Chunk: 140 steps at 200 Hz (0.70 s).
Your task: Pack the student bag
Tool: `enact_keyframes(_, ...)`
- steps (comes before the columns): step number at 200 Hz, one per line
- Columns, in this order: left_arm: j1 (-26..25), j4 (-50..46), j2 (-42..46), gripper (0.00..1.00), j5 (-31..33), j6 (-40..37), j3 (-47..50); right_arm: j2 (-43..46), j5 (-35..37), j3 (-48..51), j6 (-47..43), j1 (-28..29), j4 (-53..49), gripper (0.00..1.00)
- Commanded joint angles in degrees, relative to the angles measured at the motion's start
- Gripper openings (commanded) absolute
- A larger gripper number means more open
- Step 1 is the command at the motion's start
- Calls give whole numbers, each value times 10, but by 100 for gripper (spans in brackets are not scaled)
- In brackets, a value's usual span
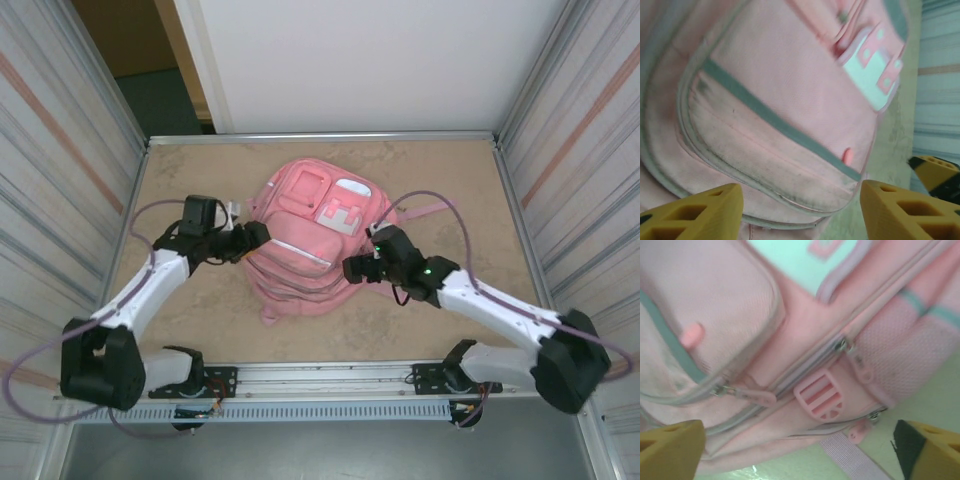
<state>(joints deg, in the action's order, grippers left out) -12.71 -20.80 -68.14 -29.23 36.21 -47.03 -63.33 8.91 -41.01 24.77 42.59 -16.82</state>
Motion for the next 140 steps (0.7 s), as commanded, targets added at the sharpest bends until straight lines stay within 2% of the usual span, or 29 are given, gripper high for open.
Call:
enact_keyframes(1, 2, -32, 74, 95, 104, -56, -23, 99, 67, 6, -16, -22, -19, 100)
enact_keyframes(5, 2, -34, 87, 98, 118, -63, -23, 115, 84, 7, -16, -27, -22, 100)
enact_keyframes(31, 1, -22, 175, 99, 208, -124, -3, 221, 150, 27, -36, -71, -21, 100)
enact_keyframes(56, 1, 75, 262, 99, 283, -210, 90, 283, 164, 60, -44, -147, -15, 100)
enact_keyframes(70, 1, 132, 299, 99, 315, -267, 151, 304, 129, 99, -89, -192, 22, 100)
enact_keyframes(87, 3, 208, 326, 99, 376, -283, 231, 314, 88, 157, -136, -245, 83, 100)
enact_keyframes(111, 5, 386, 309, 99, 374, -355, 339, 296, 29, 226, -177, -337, 156, 100)
enact_keyframes(128, 5, 382, 304, 99, 363, -404, 342, 266, -54, 263, -180, -407, 216, 100)
enact_keyframes(140, 8, 419, 285, 99, 369, -415, 358, 237, -76, 289, -161, -435, 284, 100)
